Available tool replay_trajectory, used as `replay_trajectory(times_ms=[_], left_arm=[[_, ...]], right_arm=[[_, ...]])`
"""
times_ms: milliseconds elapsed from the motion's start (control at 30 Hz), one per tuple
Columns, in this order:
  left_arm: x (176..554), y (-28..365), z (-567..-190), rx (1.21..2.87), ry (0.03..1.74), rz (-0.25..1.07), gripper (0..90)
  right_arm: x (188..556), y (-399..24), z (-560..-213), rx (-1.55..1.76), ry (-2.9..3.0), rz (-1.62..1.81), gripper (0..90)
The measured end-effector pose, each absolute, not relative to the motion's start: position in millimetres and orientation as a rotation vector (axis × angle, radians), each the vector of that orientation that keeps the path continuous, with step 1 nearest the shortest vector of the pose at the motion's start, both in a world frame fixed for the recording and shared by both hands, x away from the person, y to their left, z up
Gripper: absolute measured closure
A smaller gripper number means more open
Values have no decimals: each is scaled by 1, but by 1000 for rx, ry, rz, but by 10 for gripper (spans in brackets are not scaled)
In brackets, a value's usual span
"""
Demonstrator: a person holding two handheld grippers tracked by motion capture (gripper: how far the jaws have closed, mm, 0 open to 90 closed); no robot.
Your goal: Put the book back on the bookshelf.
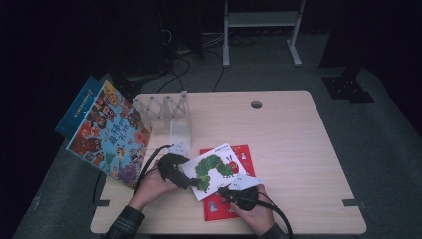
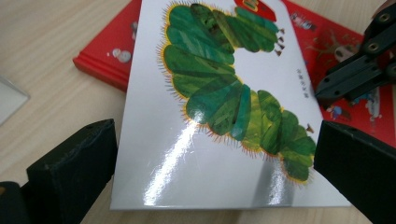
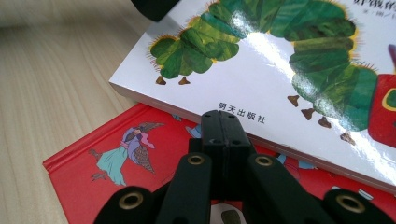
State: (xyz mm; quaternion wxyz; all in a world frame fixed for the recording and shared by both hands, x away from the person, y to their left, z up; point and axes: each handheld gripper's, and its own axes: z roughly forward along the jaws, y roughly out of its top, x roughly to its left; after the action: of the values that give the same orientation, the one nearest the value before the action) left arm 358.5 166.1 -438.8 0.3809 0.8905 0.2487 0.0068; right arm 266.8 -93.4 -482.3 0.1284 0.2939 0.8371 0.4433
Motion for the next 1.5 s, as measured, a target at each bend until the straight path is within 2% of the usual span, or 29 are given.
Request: replay_trajectory(times_ms=[367,467,533,800,967,1133,1333,1500], left_arm=[[352,166,-424,2210,594,22,0],[351,165,-422,2178,566,-49,0],[346,159,-420,2157,515,-97,44],[335,145,-411,2197,427,-44,72],[330,141,-411,2197,361,-68,192],[327,140,-412,2197,358,-55,243],[324,143,-415,2212,347,-32,351],[323,144,-415,2220,318,-32,478]], right_arm=[[267,-93,-482,862,2433,1291,896],[267,-93,-482,864,2431,1291,896],[267,-92,-482,859,2427,1284,896],[267,-91,-482,860,2424,1282,896],[267,-91,-482,859,2425,1281,895],[266,-92,-482,856,2426,1281,895],[266,-93,-482,856,2422,1283,894],[266,-94,-482,853,2419,1282,894]])
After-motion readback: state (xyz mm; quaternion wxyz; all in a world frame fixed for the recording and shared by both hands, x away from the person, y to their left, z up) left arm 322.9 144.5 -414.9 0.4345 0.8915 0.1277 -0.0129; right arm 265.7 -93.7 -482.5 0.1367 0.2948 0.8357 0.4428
